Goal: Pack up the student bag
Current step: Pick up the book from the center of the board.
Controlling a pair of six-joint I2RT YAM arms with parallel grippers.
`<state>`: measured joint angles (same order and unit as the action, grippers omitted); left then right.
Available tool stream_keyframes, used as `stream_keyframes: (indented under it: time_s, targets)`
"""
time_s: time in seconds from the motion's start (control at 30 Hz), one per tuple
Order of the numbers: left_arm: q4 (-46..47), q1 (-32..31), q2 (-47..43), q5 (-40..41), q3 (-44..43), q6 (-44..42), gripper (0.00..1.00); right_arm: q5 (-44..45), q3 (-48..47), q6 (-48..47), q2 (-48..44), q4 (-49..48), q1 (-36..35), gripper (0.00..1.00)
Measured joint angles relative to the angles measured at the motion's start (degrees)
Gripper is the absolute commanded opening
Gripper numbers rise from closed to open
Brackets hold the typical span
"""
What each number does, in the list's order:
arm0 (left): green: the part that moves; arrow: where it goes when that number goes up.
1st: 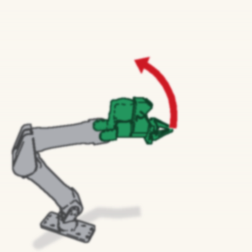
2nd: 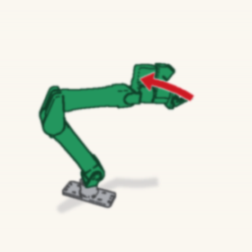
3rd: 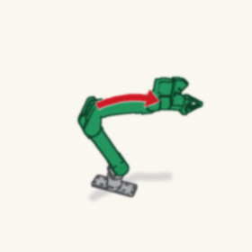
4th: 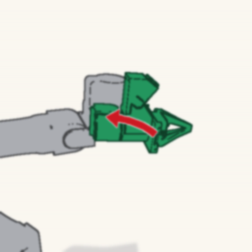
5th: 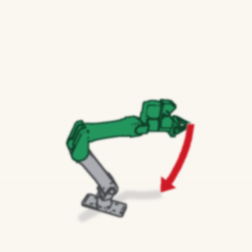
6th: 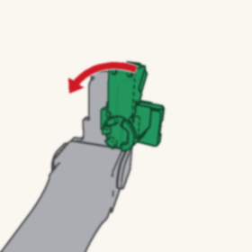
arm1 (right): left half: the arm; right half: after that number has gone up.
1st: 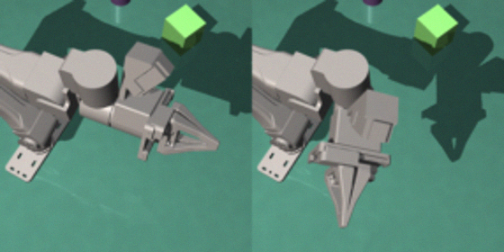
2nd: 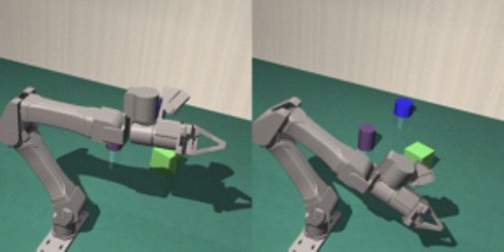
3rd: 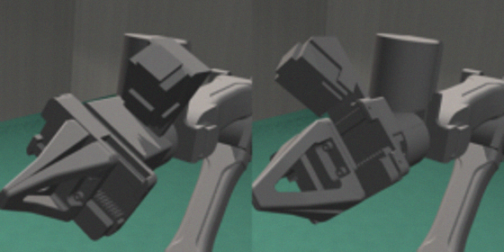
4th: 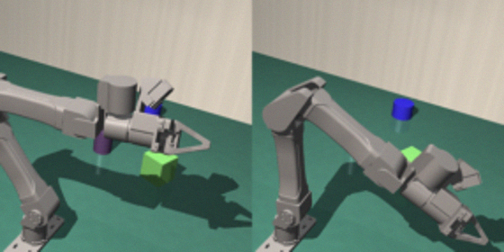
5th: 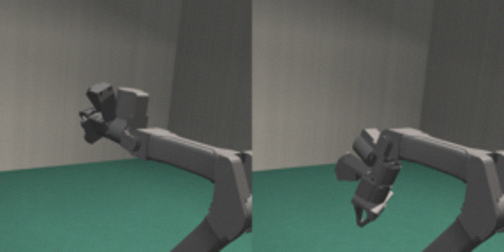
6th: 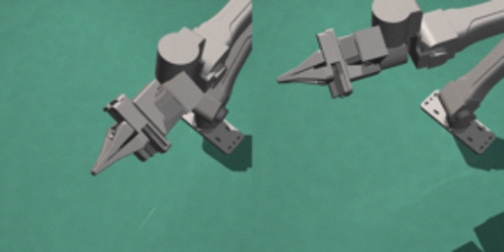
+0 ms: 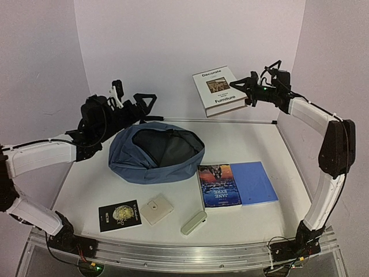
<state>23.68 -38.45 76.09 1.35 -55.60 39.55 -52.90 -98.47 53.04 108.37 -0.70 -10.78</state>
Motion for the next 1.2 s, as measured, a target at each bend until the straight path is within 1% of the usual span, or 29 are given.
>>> stream_keyframes:
  time_s: [0.17, 0.37, 0.53, 0.67, 0.8, 0.97, 1.1, 1.2]
  targets:
    - [9.6, 0.0, 8.2, -5.8, 0.5, 12.4, 1.0, 4.3, 3.6, 5.6, -1.4, -6.9, -1.4, 0.29]
    - [18.8, 0.0, 13.3, -10.5, -0.1, 20.3, 1.0, 7.9, 7.7, 10.0, -3.8, -13.4, -4.2, 0.3]
    - [26.8, 0.0, 19.0, -14.3, -3.1, 26.2, 1.0, 9.9, 7.9, 12.1, -3.9, -17.8, -6.9, 0.31]
    - [31.5, 0.0, 24.2, -17.2, -5.4, 30.2, 1.0, 10.4, 8.3, 13.1, -3.9, -20.3, -8.5, 0.31]
    - [34.5, 0.0, 27.3, -19.2, -6.9, 32.5, 1.0, 10.5, 8.7, 13.9, -3.9, -22.4, -9.5, 0.31]
    - [38.0, -0.2, 29.1, -21.4, -8.6, 33.5, 0.99, 10.5, 9.8, 14.5, -3.9, -24.6, -10.2, 0.3]
    - [40.3, -0.4, 30.4, -23.3, -10.5, 33.9, 0.96, 10.7, 11.2, 14.6, -3.9, -25.7, -10.6, 0.31]
    - [40.9, -0.6, 31.2, -24.4, -12.0, 34.0, 0.9, 10.9, 12.3, 14.6, -3.9, -26.0, -11.0, 0.31]
